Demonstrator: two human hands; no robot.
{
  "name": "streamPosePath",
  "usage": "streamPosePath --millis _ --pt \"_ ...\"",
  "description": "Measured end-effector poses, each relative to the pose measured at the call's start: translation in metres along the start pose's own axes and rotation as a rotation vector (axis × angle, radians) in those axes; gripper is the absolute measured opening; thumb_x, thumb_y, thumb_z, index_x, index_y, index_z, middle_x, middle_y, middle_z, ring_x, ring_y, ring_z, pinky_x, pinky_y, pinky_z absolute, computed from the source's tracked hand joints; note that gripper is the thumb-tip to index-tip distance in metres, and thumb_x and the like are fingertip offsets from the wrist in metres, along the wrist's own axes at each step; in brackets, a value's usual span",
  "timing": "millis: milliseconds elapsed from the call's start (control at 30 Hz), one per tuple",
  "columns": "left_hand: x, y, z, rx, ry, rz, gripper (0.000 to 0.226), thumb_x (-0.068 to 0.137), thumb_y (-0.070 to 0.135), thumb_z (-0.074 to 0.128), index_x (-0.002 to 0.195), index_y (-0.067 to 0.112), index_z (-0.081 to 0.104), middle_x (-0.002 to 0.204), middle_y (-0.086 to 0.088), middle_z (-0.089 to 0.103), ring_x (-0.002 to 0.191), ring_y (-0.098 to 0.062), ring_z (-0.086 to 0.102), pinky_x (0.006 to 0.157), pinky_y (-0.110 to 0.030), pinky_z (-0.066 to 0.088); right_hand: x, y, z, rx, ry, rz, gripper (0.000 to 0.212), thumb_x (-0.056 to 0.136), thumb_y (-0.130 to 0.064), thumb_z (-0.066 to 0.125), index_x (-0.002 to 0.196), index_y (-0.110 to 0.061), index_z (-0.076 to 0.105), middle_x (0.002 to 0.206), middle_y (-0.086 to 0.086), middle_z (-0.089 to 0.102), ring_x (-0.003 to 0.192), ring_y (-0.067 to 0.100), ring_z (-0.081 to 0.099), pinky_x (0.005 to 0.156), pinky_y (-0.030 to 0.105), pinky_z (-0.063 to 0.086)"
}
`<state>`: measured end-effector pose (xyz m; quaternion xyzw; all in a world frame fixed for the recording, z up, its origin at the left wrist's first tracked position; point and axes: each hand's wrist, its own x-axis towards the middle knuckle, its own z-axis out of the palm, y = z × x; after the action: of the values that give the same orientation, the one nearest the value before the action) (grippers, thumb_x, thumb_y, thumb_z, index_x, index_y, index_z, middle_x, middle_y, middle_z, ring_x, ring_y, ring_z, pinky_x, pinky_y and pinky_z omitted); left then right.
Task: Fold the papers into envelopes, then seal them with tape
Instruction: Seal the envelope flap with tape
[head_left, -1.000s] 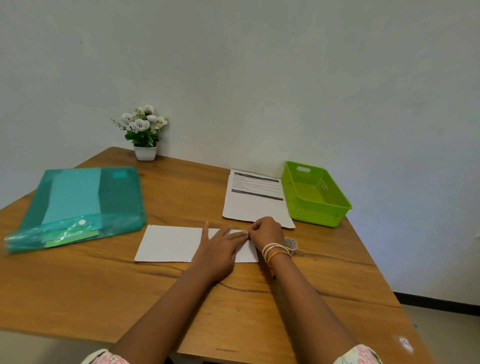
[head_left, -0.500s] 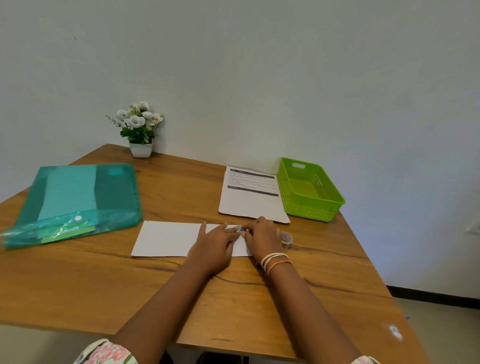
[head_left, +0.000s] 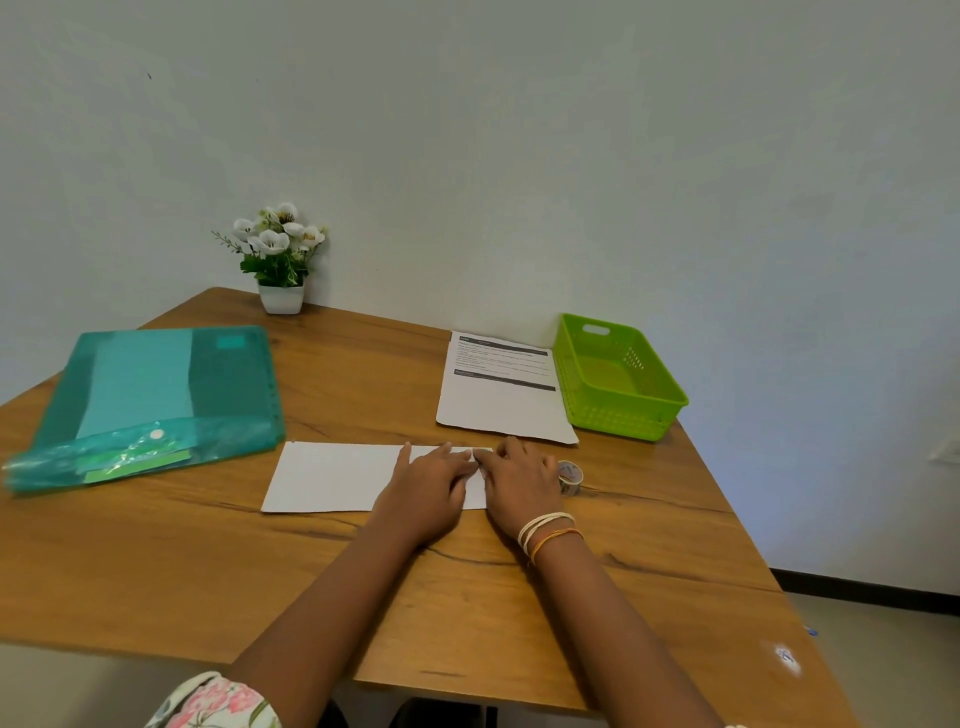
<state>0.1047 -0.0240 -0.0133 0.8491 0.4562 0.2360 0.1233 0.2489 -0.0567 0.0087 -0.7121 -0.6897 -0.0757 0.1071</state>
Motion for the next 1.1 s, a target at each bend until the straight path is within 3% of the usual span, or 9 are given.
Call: streamPosePath --millis 300,433,600,767,867,967,1100 --pt "-0.001 0.003 -0.002 0.015 -0.009 -0.021 0.039 0.097 0.027 0.043 0.134 0.029 0.053 0.143 0.007 0.05 0.14 -0.011 0.033 0.118 -0.047 0.004 0.0 -0.005 -0.007 -0.028 -0.079 0.019 0.045 0.095 -0.033 0.037 0.14 -0.028 0.039 0.132 0.005 0.046 0.116 0.026 0.043 0.092 0.042 0.035" --pt "-0.001 0.003 -0.002 0.019 -0.015 -0.023 0.038 0.096 0.028 0.043 0.133 0.029 0.055 0.143 0.008 0.05 0.14 -0.01 0.033 0.118 -0.047 0.005 -0.016 -0.002 -0.005 0.0 -0.016 0.015 0.041 0.097 -0.033 0.034 0.134 -0.023 0.047 0.128 0.001 0.051 0.116 0.021 0.045 0.096 0.039 0.035" --pt "-0.003 0.007 -0.006 0.066 -0.039 -0.028 0.039 0.099 0.031 0.04 0.136 0.03 0.051 0.145 0.009 0.047 0.141 -0.011 0.031 0.118 -0.048 0.006 -0.019 -0.001 -0.011 -0.018 -0.051 -0.031 0.043 0.097 -0.031 0.034 0.137 -0.02 0.045 0.132 0.002 0.051 0.12 0.021 0.044 0.098 0.036 0.037" --pt "-0.007 0.013 -0.019 0.093 -0.007 0.006 0.04 0.101 0.03 0.035 0.139 0.026 0.047 0.15 0.006 0.041 0.142 -0.011 0.028 0.118 -0.047 0.005 -0.02 -0.011 -0.019 0.102 -0.031 0.095 0.043 0.093 -0.023 0.044 0.134 -0.014 0.048 0.131 0.006 0.054 0.119 0.023 0.05 0.098 0.035 0.042" --pt "-0.019 0.006 -0.033 0.089 0.24 -0.115 0.032 0.095 0.023 0.05 0.126 0.022 0.06 0.145 0.001 0.048 0.135 -0.016 0.041 0.115 -0.042 0.024 -0.018 -0.026 -0.022 0.186 -0.02 0.24 0.038 0.092 -0.024 0.05 0.128 -0.013 0.053 0.128 0.007 0.054 0.117 0.024 0.052 0.093 0.033 0.047" --pt "-0.037 -0.013 -0.049 0.181 0.417 -0.318 0.026 0.09 0.027 0.06 0.113 0.016 0.066 0.129 -0.008 0.059 0.115 -0.022 0.053 0.096 -0.034 0.043 -0.01 -0.041 -0.025 0.23 -0.086 0.324 0.038 0.093 -0.029 0.053 0.125 -0.009 0.053 0.13 0.011 0.052 0.121 0.026 0.049 0.093 0.033 0.047" --pt "-0.051 -0.04 -0.068 0.263 0.18 -0.592 0.062 0.086 0.06 0.054 0.13 0.017 0.049 0.134 -0.014 0.046 0.121 -0.028 0.044 0.097 -0.036 0.041 0.003 -0.058 -0.028 0.065 -0.203 0.422 0.054 0.089 -0.049 0.055 0.125 -0.009 0.053 0.129 0.016 0.052 0.118 0.031 0.048 0.093 0.037 0.044"
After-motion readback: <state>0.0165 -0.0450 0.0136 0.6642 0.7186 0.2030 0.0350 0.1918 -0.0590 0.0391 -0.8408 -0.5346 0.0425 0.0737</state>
